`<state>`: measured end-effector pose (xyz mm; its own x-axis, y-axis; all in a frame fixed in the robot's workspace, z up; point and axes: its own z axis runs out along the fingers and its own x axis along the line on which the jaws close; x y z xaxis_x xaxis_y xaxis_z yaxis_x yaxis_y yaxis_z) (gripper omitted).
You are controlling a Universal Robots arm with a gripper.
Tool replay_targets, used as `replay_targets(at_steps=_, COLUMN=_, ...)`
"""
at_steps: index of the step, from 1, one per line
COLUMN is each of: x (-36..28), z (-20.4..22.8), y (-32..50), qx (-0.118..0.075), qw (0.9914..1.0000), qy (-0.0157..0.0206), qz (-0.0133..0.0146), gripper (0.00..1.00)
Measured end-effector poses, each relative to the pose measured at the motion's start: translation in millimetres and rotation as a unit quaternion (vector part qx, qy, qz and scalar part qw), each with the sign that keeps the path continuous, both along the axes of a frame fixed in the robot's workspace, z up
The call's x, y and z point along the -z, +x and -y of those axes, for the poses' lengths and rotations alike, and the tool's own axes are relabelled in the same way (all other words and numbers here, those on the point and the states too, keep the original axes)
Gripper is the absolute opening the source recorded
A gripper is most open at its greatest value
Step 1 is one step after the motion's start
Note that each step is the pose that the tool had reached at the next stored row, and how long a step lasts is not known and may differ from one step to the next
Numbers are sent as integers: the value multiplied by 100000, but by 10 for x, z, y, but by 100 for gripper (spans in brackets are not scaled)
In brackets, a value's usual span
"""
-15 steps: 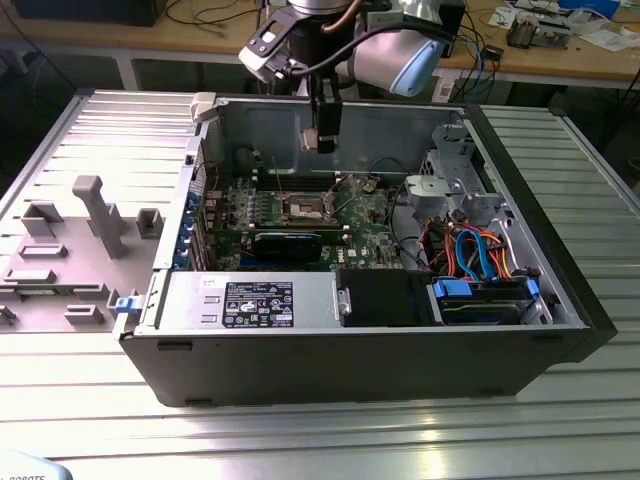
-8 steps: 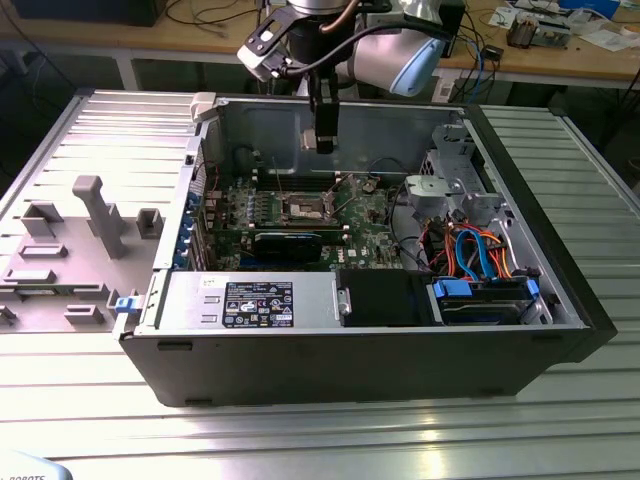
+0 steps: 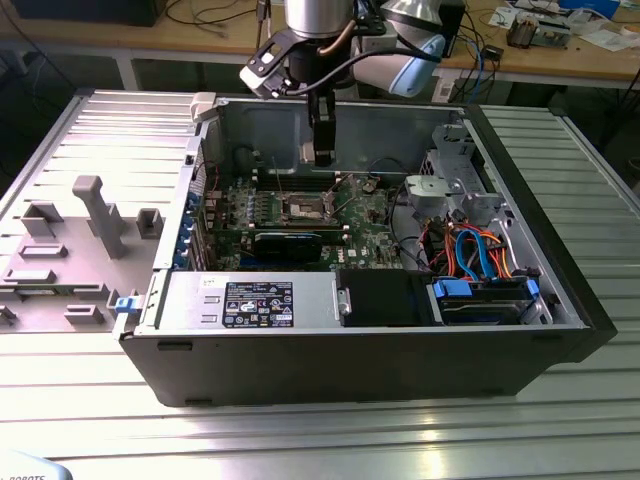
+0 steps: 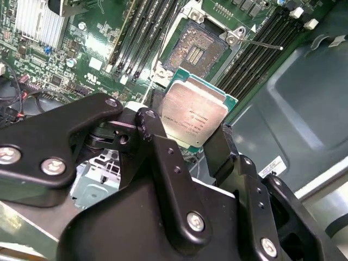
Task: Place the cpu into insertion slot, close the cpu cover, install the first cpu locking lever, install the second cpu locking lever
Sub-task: 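Place the cpu into insertion slot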
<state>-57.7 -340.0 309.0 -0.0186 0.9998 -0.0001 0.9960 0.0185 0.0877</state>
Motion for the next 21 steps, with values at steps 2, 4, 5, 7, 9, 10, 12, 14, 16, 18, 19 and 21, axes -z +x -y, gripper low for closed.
replay_targets(at_steps=2, x=52, z=-3, y=0, qx=1, qw=100000, qy=-32, qz=5, gripper=54)
replay_targets(at_steps=4, x=62, z=-4, y=0, qx=0, qw=100000, qy=-47, qz=-6, gripper=54)
replay_targets(at_steps=5, x=64, z=-4, y=0, qx=3, qw=100000, qy=-43, qz=-5, gripper=54)
replay_targets(at_steps=7, x=67, z=-4, y=0, qx=4, qw=100000, qy=-38, qz=-1, gripper=54)
replay_targets(at_steps=9, x=67, z=-4, y=0, qx=3, qw=100000, qy=-37, qz=0, gripper=54)
replay_targets(at_steps=10, x=67, z=-4, y=0, qx=3, qw=100000, qy=-33, qz=-2, gripper=54)
replay_targets(at_steps=12, x=68, z=-4, y=0, qx=5, qw=100000, qy=-23, qz=2, gripper=54)
replay_targets(at_steps=14, x=67, z=-5, y=0, qx=6, qw=100000, qy=-24, qz=2, gripper=54)
replay_targets(at_steps=16, x=67, z=-4, y=0, qx=4, qw=100000, qy=-36, qz=-1, gripper=54)
replay_targets(at_steps=18, x=68, z=-4, y=0, qx=1, qw=100000, qy=-43, qz=-2, gripper=54)
replay_targets(at_steps=19, x=68, z=-4, y=0, qx=3, qw=100000, qy=-40, qz=-2, gripper=54)
replay_targets(at_steps=21, x=69, z=-4, y=0, qx=3, qw=100000, qy=-38, qz=-2, gripper=54)
